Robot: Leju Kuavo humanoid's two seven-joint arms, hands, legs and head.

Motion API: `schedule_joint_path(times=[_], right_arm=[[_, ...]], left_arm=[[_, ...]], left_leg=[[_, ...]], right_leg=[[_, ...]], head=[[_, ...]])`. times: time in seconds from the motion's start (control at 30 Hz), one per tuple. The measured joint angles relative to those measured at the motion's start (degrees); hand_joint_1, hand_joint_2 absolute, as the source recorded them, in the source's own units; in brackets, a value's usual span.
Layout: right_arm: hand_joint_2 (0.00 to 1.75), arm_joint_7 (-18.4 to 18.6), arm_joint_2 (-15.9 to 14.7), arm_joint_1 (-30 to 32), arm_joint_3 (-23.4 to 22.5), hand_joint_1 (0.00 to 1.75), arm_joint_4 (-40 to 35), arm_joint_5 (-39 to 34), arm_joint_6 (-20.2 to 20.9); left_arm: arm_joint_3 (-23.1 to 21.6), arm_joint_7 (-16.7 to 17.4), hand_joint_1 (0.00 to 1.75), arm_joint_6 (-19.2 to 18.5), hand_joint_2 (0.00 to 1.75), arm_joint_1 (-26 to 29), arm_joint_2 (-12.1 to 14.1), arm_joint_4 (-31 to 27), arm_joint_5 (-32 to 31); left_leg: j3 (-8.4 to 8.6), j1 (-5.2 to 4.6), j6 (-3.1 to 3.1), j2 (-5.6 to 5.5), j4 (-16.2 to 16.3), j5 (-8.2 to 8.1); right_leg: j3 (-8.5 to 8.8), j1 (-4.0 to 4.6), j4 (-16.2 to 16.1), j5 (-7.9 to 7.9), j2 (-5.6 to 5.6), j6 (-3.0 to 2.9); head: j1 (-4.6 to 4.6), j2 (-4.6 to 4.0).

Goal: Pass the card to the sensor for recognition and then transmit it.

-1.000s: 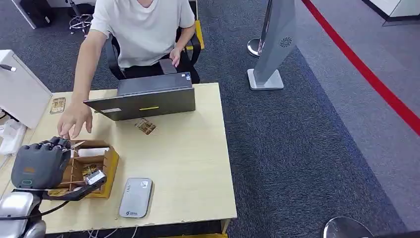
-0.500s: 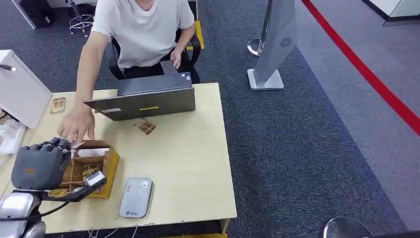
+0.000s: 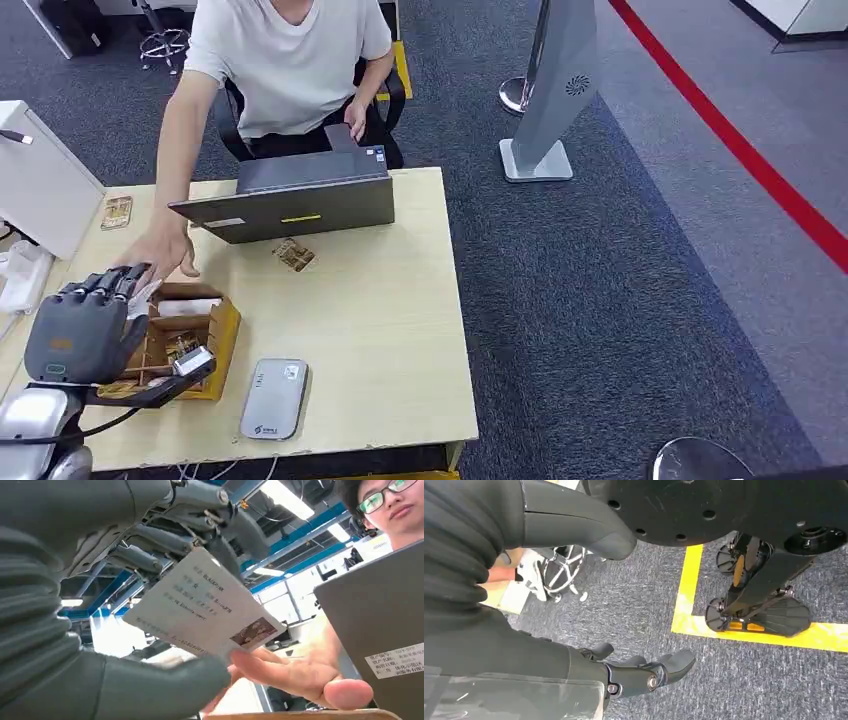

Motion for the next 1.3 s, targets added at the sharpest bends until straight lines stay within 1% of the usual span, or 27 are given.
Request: schedule_joint_path(times=[0.57, 0.67, 0.87, 1.07, 1.17, 1.3], right_arm=[[1.75, 0.0, 0.1, 0.1, 0.0, 0.0, 0.6, -0.7, 0.2], [1.75, -0.3, 0.1, 0.1, 0.0, 0.0, 0.7, -0.9, 0.2], [1.75, -0.6, 0.4, 0.5, 0.0, 0.0, 1.2, -1.7, 0.3], [1.75, -0.8, 0.6, 0.5, 0.0, 0.0, 1.8, -2.0, 0.5], [1.75, -0.8, 0.6, 0.5, 0.0, 0.0, 2.0, -2.0, 0.5], [1.75, -0.9, 0.7, 0.5, 0.0, 0.0, 2.2, -2.0, 0.6]], left_arm=[[1.1, 0.0, 0.0, 0.0, 1.75, 0.7, 0.0, -0.2, 1.4], [2.3, 0.0, 0.0, 0.6, 1.75, 3.4, 0.1, -1.9, 2.2], [7.3, -1.4, 0.0, 3.7, 1.75, 13.3, 0.1, -7.0, 3.7], [10.0, -2.2, 0.0, 5.0, 1.75, 20.5, -0.4, -11.1, 3.8], [10.6, -2.3, 0.0, 5.4, 1.75, 22.8, -0.7, -12.5, 3.8], [11.0, -2.3, 0.0, 5.5, 1.75, 24.0, -1.0, -13.5, 3.8]], left_leg=[[0.0, 0.0, 0.0, 0.01, 0.0, 0.0], [0.01, 0.0, -0.03, 0.06, 0.0, -0.03], [0.0, 0.0, -0.03, 0.07, 0.0, -0.11], [0.0, 0.0, -0.03, 0.07, 0.0, -0.12], [0.0, 0.0, -0.03, 0.04, 0.0, -0.12], [0.01, 0.0, -0.03, 0.03, 0.0, -0.12]], right_leg=[[0.01, 0.0, 0.0, 0.0, 0.0, 0.0], [-0.01, 0.0, 0.0, -0.01, 0.07, 0.0], [-0.04, 0.0, 0.0, -0.12, 0.06, -0.04], [-0.02, 0.0, 0.0, -0.14, 0.04, -0.06], [-0.01, 0.0, 0.0, -0.14, -0.01, -0.06], [0.01, 0.0, 0.0, -0.14, -0.02, -0.06]], head=[[0.0, 0.02], [0.0, 0.02], [0.0, 0.0], [-0.02, 0.0], [0.0, 0.0], [-0.02, 0.0]])
